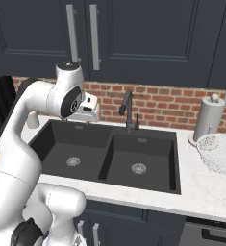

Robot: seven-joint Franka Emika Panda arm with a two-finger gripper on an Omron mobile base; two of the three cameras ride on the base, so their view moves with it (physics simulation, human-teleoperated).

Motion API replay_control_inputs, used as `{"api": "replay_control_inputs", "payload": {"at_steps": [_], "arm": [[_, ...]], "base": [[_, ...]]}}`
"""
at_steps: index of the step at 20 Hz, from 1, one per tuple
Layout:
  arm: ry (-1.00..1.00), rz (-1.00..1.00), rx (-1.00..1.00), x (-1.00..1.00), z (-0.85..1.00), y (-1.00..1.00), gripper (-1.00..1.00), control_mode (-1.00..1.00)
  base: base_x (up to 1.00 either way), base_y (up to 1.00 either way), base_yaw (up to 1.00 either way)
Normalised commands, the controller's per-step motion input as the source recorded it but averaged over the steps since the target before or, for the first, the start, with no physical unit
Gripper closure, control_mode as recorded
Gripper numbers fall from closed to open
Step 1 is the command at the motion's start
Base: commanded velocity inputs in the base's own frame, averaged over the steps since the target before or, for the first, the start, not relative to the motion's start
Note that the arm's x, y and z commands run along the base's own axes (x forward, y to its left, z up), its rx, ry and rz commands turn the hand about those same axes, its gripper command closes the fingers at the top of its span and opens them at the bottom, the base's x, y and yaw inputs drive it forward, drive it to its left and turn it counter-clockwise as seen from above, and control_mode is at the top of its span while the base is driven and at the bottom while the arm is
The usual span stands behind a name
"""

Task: Put the colander in the sink, put the tangerine, mango, kiwi in the colander, and turn on the sink faucet and pour water over the colander.

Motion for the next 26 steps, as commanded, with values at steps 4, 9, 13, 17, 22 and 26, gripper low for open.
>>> {"api": "replay_control_inputs", "payload": {"at_steps": [4, 9, 13, 17, 22, 26], "arm": [[-0.02, 0.00, 0.10, -0.31, 0.00, -0.93, -1.00, -1.00], [-0.03, 0.00, 0.01, -0.18, 0.00, -0.91, -1.00, -1.00], [0.00, 0.00, 0.00, -0.04, 0.01, -0.90, -1.00, -1.00], [0.00, 0.00, 0.00, 0.00, 0.00, -0.83, -1.00, -1.00], [0.00, 0.00, 0.00, 0.01, 0.00, -0.74, -1.00, -1.00], [0.02, 0.00, 0.00, 0.05, 0.00, -0.75, -1.00, -1.00]], "base": [[0.00, 0.00, 0.00], [0.00, 0.00, 0.00], [0.00, 0.00, 0.00], [0.00, 0.00, 0.00], [0.00, 0.00, 0.00], [0.00, 0.00, 0.00]]}}
